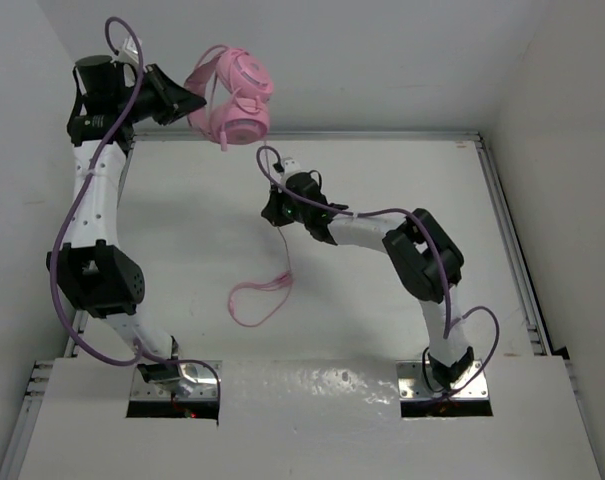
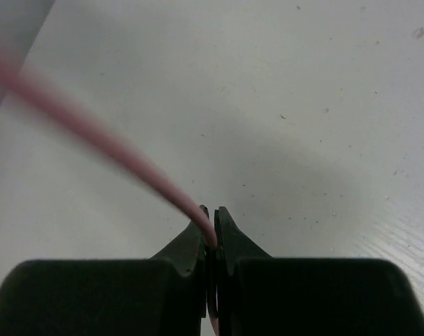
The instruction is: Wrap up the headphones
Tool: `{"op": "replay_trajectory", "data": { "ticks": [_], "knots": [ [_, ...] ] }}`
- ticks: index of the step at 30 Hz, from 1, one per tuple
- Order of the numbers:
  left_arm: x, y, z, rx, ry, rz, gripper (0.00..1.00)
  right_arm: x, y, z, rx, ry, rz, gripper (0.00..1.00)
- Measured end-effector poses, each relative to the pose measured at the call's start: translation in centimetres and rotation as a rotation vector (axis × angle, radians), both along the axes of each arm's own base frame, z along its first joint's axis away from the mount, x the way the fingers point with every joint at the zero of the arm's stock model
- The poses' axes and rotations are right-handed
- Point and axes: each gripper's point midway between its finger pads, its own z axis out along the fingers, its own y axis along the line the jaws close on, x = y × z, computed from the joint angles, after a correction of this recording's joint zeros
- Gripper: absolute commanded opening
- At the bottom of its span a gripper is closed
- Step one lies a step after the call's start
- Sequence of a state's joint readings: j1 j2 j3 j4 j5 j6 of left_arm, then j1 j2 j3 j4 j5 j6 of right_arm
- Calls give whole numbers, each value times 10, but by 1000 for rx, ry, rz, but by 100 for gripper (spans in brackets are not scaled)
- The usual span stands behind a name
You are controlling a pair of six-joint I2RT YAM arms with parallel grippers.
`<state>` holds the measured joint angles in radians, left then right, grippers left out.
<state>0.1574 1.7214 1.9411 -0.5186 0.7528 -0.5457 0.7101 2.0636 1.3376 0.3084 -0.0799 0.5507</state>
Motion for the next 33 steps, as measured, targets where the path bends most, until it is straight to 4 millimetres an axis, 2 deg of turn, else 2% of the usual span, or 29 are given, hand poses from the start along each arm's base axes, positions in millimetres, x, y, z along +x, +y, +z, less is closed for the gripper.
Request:
{"op": "replay_trajectory", "data": {
  "ticks": [2,4,11,14,17,21,24,27,30,33],
  "knots": [
    [1,-4,-15,-53,50,-17,0,-1,6,-10,-18,6,-13,0],
    [1,-5,-30,-100,102,-23,0,-12,18,-9,-49,-20,18,0],
    [10,-3,-64,-243,223,-2,0,-89,105,34,-14,-134,273,0],
    [12,-1,-71,-271,239,6,0,-104,119,47,-19,-140,341,0],
    [15,0,-80,-268,247,15,0,-105,125,64,-26,-154,382,0],
    [22,16,-92,-131,219,97,0,-108,130,88,-74,-200,439,0],
    [30,32,-96,46,158,167,0,-131,141,102,-81,-228,532,0],
    [36,43,-102,217,106,209,0,-154,147,103,-85,-218,611,0],
    [35,39,-118,388,91,194,0,-167,151,110,-70,-206,658,0],
    [30,18,-139,548,78,124,0,-169,154,128,-31,-212,667,0]
  ]
}}
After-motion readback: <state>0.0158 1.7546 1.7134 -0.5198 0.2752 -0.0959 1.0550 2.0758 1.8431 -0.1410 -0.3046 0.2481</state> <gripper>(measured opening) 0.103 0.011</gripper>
